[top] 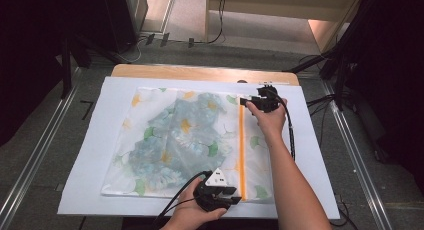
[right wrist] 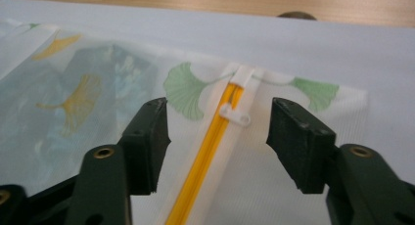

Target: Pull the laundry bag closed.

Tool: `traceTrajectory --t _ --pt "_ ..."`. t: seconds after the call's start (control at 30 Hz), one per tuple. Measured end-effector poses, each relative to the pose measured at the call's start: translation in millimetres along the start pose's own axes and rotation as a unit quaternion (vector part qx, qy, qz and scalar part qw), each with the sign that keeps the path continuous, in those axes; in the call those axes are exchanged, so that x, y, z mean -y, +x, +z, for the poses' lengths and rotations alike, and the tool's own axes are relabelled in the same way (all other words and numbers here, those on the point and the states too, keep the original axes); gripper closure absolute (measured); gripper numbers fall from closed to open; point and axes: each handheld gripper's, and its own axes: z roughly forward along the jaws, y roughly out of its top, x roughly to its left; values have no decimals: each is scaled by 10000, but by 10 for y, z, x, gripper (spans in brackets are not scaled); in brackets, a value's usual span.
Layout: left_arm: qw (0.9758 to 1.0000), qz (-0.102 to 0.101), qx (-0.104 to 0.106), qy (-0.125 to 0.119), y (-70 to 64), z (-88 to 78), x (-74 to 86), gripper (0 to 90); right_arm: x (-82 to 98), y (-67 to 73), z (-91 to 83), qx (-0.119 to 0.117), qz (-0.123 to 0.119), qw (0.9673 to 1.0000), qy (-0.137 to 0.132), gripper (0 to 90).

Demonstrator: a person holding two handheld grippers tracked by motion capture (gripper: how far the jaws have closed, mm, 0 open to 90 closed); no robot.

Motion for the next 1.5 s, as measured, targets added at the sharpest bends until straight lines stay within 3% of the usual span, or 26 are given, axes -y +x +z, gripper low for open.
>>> traceTrajectory --t 0.1,0.23,0.3,0.37,0.43,0.47,0.6,0.83,1.03,1.2,1.27,1.4,1.5 --pt "9995 -224 26 -233 59 -53 -1 480 170 2 -103 47 -75 10000 -15 322" --pt "9986 -270 -35 -462 64 -104 13 423 397 -18 -291 -78 -69 9998 -193 259" --pt "9979 -281 -256 -526 68 -116 24 358 482 -30 -394 -159 -34 9995 -257 259" --pt "9972 -203 -375 -618 93 -163 34 344 549 -42 -491 -218 -8 9992 -346 259" --pt "9955 9 -583 -742 100 -204 46 332 626 -51 -617 -266 2 9988 -416 258" --pt "9949 62 -667 -755 117 -237 51 324 651 -54 -651 -268 -20 9987 -444 257" --pt "9952 -65 -620 -754 202 -354 73 295 797 -52 -825 -255 -198 9983 -494 245" --pt "9926 -116 -921 -785 391 -604 128 262 1099 -44 -1032 -384 -234 9978 -478 235" --pt "9846 -352 -1323 -1087 636 -916 169 241 1318 -51 -1215 -433 -255 9978 -427 223" --pt "9772 -652 -1700 -1094 843 -1203 209 160 1451 -21 -1374 -473 -391 9968 -506 196" --pt "9755 -732 -1760 -1098 893 -1306 228 128 1490 -9 -1417 -473 -433 9967 -493 183" --pt "9753 -748 -1801 -1040 954 -1499 290 110 1581 -2 -1514 -502 -413 9968 -470 162" --pt "9734 -777 -1918 -985 1015 -1660 380 108 1657 -11 -1568 -532 -446 9967 -421 141"
